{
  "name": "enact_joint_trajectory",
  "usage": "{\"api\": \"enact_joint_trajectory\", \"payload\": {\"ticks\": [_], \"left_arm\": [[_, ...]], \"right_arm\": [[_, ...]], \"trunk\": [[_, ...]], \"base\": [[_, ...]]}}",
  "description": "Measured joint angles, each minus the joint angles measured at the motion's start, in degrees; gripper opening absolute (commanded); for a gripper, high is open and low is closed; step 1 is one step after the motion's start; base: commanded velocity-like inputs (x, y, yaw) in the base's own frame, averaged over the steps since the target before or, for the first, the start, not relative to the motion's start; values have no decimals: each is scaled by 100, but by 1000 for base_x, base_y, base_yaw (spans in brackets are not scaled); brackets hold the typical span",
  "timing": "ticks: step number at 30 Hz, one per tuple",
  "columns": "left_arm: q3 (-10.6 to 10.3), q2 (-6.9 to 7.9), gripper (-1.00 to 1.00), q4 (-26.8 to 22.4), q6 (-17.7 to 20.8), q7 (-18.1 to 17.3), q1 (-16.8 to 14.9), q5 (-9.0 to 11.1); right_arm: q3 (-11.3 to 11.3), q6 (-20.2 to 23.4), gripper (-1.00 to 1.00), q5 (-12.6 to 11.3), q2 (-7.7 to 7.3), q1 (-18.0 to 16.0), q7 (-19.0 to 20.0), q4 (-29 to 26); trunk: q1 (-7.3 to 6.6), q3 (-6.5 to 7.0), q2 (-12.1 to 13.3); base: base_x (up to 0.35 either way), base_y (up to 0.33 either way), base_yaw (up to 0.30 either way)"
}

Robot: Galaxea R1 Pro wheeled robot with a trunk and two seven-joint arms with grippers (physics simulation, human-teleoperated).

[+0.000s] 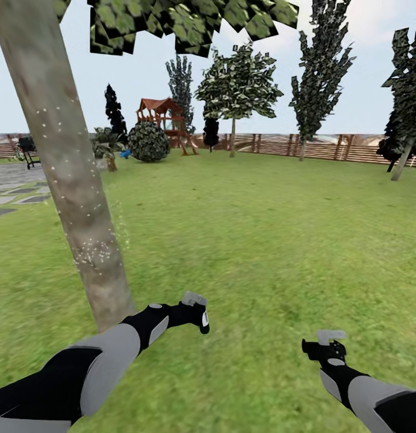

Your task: In the garden, pick up the pesticide atomizer on the floor and spray pesticide onto both trees until each tree trunk is fully covered.

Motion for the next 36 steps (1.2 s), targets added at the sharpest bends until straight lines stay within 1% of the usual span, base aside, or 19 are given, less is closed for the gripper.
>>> {"api": "enact_joint_trajectory", "payload": {"ticks": [6, 13, 20, 24, 29, 36], "left_arm": [[6, 6, -100, -4, 7, 8, 0, 4], [8, 7, -100, -8, 8, 10, -2, 4], [11, 10, -100, -8, 8, 10, -5, 5], [15, 15, -100, -8, 8, 10, -1, 4], [14, 16, -100, -8, 8, 10, -1, 4], [15, 16, -100, -8, 8, 9, 0, 4]], "right_arm": [[1, 0, 100, 0, 5, 2, 5, 3], [0, -4, 100, 0, 60, 28, 0, 0], [4, -7, 100, 7, 79, 71, 1, -2], [1, -7, 100, 9, 129, 78, 0, -2], [0, -7, 100, 9, 153, 82, 0, -1], [1, -8, 100, 9, 159, 82, -1, 0]], "trunk": [[0, 57, 0], [-1, 122, 0], [-1, 189, 0], [-1, 226, 0], [-1, 274, 0], [-1, 340, 0]], "base": [[293, -210, -99], [324, -150, -93], [344, -46, -33], [350, -3, -2], [350, -14, 0], [350, -126, 0]]}}
